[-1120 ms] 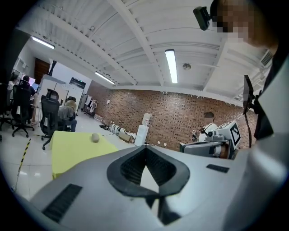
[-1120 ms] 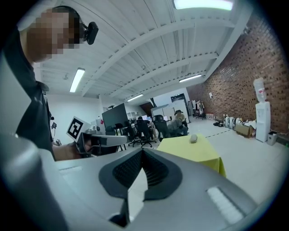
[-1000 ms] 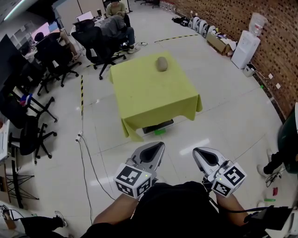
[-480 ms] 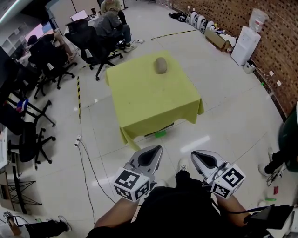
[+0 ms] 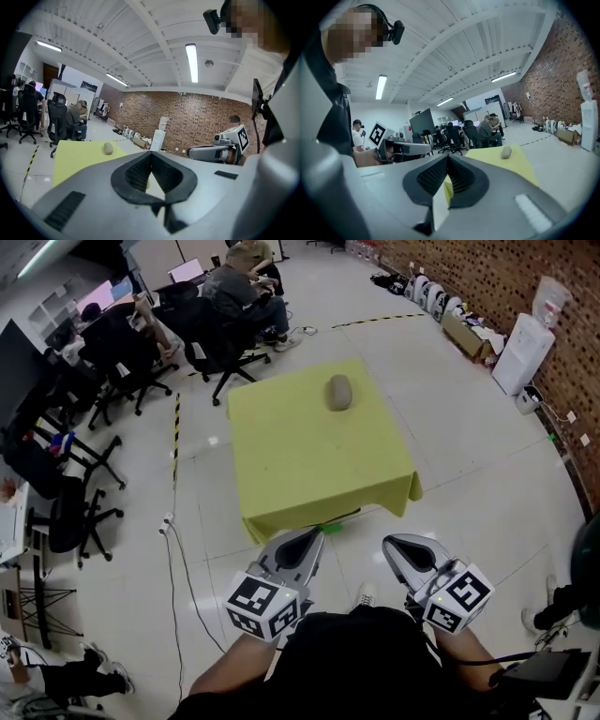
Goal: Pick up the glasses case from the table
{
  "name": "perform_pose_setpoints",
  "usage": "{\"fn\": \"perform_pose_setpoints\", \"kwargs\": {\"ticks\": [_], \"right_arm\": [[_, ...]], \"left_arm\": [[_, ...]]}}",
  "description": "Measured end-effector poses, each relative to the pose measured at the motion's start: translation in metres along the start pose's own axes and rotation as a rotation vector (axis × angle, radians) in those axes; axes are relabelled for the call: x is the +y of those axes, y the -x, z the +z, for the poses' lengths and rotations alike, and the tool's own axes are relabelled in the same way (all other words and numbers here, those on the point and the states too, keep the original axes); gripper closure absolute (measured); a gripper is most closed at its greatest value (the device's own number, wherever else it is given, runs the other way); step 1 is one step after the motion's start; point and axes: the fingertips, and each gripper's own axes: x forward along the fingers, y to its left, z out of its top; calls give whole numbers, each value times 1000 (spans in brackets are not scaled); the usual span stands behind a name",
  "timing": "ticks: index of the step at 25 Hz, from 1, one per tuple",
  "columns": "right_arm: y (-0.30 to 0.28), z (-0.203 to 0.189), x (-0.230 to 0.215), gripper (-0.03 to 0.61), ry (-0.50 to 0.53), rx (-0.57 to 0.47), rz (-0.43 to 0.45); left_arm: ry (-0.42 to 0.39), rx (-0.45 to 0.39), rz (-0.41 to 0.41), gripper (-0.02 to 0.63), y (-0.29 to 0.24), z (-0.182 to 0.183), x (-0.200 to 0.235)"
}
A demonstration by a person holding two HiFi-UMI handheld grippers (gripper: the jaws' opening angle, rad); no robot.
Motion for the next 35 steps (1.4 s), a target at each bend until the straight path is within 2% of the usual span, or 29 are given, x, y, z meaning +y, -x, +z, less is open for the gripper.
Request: {"fn": "perform_pose_setpoints", "kwargs": {"ticks": [10, 20, 28, 35], "right_arm": [[3, 10, -82, 577, -16, 18, 78], [-7, 3, -122, 577, -89, 26, 112], [-43, 5, -144, 577, -82, 46, 83], [-92, 26, -153, 577, -51, 57, 42]], "left_arm": [[-17, -11, 90, 611, -80, 20, -1], [-1, 65, 121, 611, -115, 13, 3], [16, 90, 92, 611, -137, 11, 41], [-4, 63, 26, 611, -159, 39, 95]]}}
